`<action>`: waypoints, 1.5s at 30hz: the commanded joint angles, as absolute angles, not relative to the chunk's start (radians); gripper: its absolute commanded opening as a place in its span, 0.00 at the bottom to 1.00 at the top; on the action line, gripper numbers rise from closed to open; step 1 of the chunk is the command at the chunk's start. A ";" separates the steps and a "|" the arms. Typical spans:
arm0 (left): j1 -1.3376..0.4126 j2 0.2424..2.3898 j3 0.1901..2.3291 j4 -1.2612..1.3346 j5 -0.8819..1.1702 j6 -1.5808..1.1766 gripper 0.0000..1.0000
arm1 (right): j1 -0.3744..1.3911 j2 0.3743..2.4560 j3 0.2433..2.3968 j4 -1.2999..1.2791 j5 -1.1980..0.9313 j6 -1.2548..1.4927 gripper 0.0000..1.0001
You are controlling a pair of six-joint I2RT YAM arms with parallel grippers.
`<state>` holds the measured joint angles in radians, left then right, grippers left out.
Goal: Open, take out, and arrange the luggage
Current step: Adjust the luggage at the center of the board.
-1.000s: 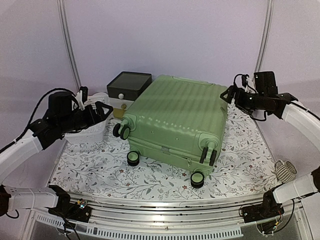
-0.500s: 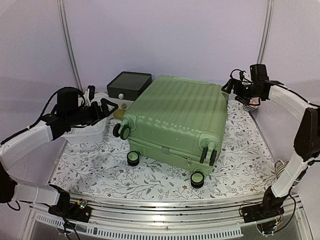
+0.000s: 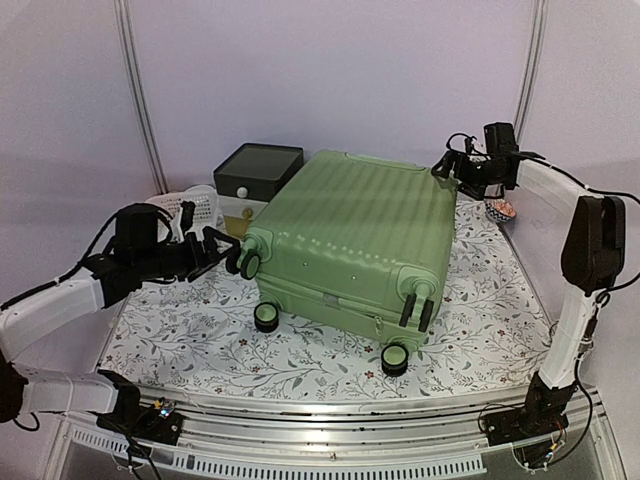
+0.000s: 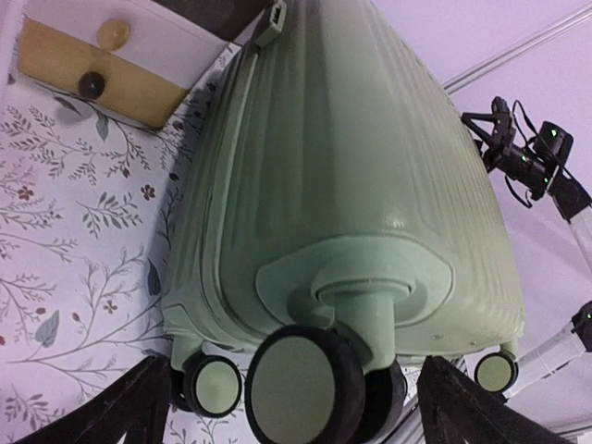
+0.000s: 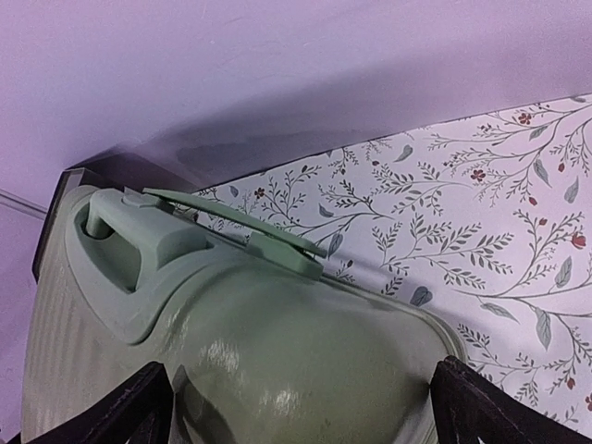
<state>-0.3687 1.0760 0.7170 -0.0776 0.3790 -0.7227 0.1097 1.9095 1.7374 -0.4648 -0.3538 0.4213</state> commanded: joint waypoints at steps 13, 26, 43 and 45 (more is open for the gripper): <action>-0.480 1.060 0.537 0.128 0.445 -0.851 0.96 | 0.106 2.103 1.945 -0.482 -0.562 0.206 0.99; -0.485 1.138 0.526 0.239 0.448 -0.842 0.97 | 0.051 2.026 1.801 -0.546 -0.736 0.073 0.94; -0.498 1.319 0.586 0.356 0.501 -0.812 0.96 | -0.078 1.339 0.980 -0.267 -0.437 0.349 0.92; -0.504 1.356 0.607 0.377 0.514 -0.811 0.96 | -0.084 1.277 0.945 -0.274 -0.383 0.369 0.93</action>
<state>-0.4847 1.3006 0.5564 0.3080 0.4736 -0.8375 -0.0696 1.3682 1.0149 -0.2153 -0.5167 0.3191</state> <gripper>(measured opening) 0.965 0.923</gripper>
